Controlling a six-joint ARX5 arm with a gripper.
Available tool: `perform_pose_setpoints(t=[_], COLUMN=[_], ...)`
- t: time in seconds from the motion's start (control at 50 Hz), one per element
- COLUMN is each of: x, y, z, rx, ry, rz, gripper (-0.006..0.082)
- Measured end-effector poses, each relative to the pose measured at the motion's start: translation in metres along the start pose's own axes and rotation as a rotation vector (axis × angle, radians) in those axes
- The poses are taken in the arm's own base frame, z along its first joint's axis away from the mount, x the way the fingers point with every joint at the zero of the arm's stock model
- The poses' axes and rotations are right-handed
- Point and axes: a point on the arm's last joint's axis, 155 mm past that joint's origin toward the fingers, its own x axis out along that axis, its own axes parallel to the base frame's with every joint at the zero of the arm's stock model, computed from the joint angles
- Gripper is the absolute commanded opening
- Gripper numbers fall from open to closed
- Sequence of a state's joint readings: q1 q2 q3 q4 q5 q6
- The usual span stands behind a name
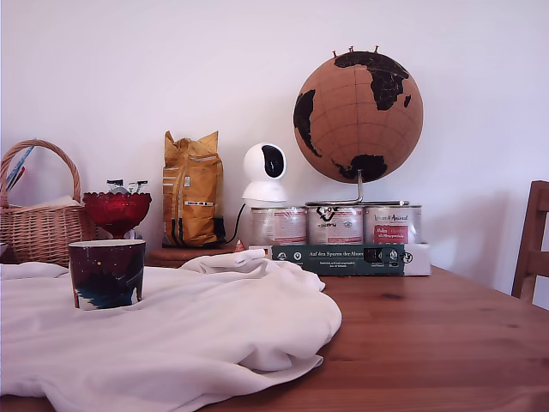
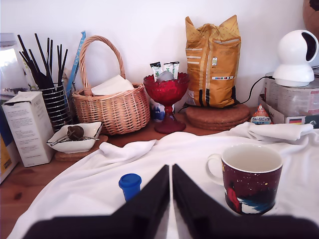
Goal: Pick the blue coffee capsule and place it inside the red coffee cup
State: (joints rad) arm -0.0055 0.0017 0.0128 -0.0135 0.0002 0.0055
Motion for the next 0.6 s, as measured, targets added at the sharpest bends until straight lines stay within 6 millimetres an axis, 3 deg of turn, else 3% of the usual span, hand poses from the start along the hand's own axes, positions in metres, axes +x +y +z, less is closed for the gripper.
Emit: perform_pose_setpoints(t=[0.16, 0.46, 0.6], x=[0.0, -0.001, -0.004], y=[-0.001, -0.01, -0.01], z=[-0.005, 0.002, 0.022], rx=[-0.155, -0.229, -0.236], ry=[0.019, 0.0, -0.038], rz=[-0.008, -0.06, -0.065], gripper=[-0.0019, -0.0019, -0.0019])
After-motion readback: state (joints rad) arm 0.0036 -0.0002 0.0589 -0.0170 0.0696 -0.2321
